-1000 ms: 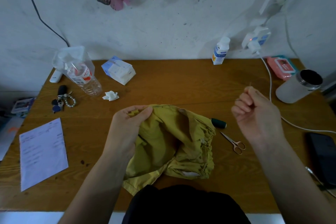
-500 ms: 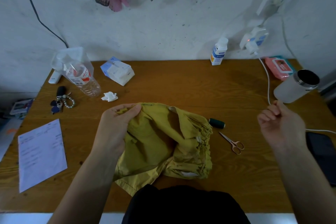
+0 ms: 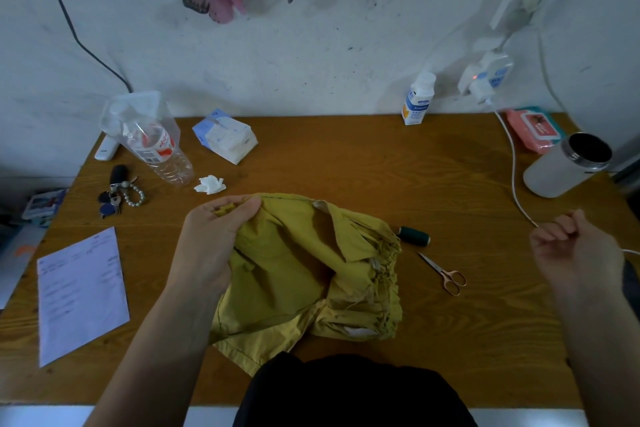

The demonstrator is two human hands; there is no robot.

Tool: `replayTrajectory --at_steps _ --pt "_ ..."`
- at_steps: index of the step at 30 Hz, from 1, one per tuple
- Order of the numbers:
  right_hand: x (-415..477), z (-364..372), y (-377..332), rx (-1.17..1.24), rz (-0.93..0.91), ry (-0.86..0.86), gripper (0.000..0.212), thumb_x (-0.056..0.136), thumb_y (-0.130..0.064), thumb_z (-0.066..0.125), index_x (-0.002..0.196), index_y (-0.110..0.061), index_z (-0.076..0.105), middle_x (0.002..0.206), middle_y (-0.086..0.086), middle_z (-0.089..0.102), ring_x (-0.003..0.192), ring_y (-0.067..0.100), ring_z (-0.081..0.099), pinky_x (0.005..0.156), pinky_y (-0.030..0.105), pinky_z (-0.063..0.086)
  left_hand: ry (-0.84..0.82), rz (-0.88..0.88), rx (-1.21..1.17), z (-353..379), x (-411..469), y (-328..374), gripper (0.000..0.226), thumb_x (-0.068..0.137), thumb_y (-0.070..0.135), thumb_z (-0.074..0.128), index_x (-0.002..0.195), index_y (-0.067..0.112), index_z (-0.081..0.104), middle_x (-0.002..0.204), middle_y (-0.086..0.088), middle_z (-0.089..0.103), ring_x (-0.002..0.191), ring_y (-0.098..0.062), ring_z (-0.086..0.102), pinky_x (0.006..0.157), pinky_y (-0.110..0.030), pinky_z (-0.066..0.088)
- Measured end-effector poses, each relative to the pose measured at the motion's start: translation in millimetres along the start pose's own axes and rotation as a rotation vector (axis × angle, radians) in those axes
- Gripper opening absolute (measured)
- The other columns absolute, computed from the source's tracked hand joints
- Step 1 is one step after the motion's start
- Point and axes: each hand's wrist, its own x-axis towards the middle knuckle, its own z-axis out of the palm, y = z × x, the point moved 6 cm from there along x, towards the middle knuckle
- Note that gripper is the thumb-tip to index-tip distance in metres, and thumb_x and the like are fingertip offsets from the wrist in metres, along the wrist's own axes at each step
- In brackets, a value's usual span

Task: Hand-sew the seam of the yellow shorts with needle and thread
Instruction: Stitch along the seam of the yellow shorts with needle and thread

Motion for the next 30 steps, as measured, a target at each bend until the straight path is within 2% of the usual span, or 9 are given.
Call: replayTrajectory --at_steps 8,12,14,16,19,22,24,30 --pt "-7.1 3.5 4.8 -0.019 0.001 0.015 0.018 0.098 -0.02 0.041 0.082 -0.02 0.05 0.055 -0.012 0.042 0.044 0.002 0.036 0.048 0.012 0.032 -0.037 0.002 0.006 6.3 -4.1 1.9 0.021 0.08 0.006 0.068 0.062 0.013 0.075 0.065 -0.009 0.073 0.058 -0.018 0.071 0.051 -0.023 0.055" --pt "-24.1 25.8 21.5 -0.127 0.033 -0.07 0.013 0.096 -0.018 0.043 0.089 -0.018 0.054 0.059 -0.01 0.04 0.047 0.002 0.036 0.052 0.015 0.032 -0.075 0.007 0.049 14.5 -11.7 3.7 0.013 0.078 0.006 0.068 0.068 0.012 0.074 0.069 -0.01 0.074 0.062 -0.019 0.071 0.052 -0.023 0.055" --pt "-39.3 43.8 30.0 -0.257 0.024 -0.186 0.012 0.096 -0.018 0.046 0.094 -0.018 0.058 0.058 -0.01 0.044 0.05 0.002 0.04 0.052 0.015 0.035 -0.108 0.018 0.083 20.1 -18.2 5.9 0.014 0.074 0.007 0.07 0.064 0.015 0.076 0.068 -0.01 0.074 0.061 -0.018 0.071 0.052 -0.021 0.054" --pt "-64.7 68.3 36.9 -0.432 -0.055 -0.408 0.017 0.096 -0.014 0.045 0.09 -0.019 0.059 0.056 -0.011 0.048 0.051 0.002 0.042 0.05 0.015 0.038 -0.168 0.046 0.135 27.1 -26.4 8.5 0.014 0.073 0.01 0.071 0.064 0.02 0.077 0.068 -0.008 0.074 0.061 -0.017 0.071 0.053 -0.02 0.054" --pt "-120.0 106.9 44.6 -0.844 -0.416 -0.818 0.022 0.095 -0.008 0.045 0.087 -0.021 0.06 0.059 -0.01 0.053 0.053 0.002 0.046 0.051 0.015 0.042 -0.278 0.067 0.203 37.3 -38.6 11.0 0.007 0.068 0.02 0.071 0.069 0.023 0.078 0.071 -0.007 0.075 0.065 -0.018 0.072 0.056 -0.022 0.055" --pt "-166.4 129.8 53.6 -1.057 -0.74 -1.096 0.012 0.091 -0.019 0.05 0.089 -0.023 0.062 0.065 -0.019 0.056 0.059 0.005 0.055 0.051 0.016 0.045 -0.376 0.082 0.249 45.2 -48.2 12.9 0.011 0.065 0.026 0.07 0.073 0.024 0.078 0.072 -0.006 0.075 0.066 -0.019 0.073 0.058 -0.023 0.055" --pt "-183.0 137.1 56.2 -1.115 -0.839 -1.17 0.015 0.09 -0.023 0.052 0.092 -0.021 0.067 0.072 -0.021 0.06 0.064 0.005 0.059 0.052 0.019 0.047 -0.425 0.097 0.278 48.8 -53.1 14.6 0.013 0.066 0.028 0.07 0.075 0.024 0.078 0.074 -0.005 0.076 0.068 -0.019 0.073 0.06 -0.023 0.055" --pt "-186.3 140.0 58.7 -1.113 -0.814 -1.188 0.013 0.088 -0.018 0.058 0.09 -0.018 0.071 0.078 -0.017 0.066 0.072 -0.002 0.062 0.059 0.013 0.047 -0.47 0.123 0.307 52.6 -58.2 17.4 0.014 0.066 0.029 0.069 0.075 0.023 0.078 0.074 -0.005 0.075 0.068 -0.018 0.072 0.061 -0.022 0.054"
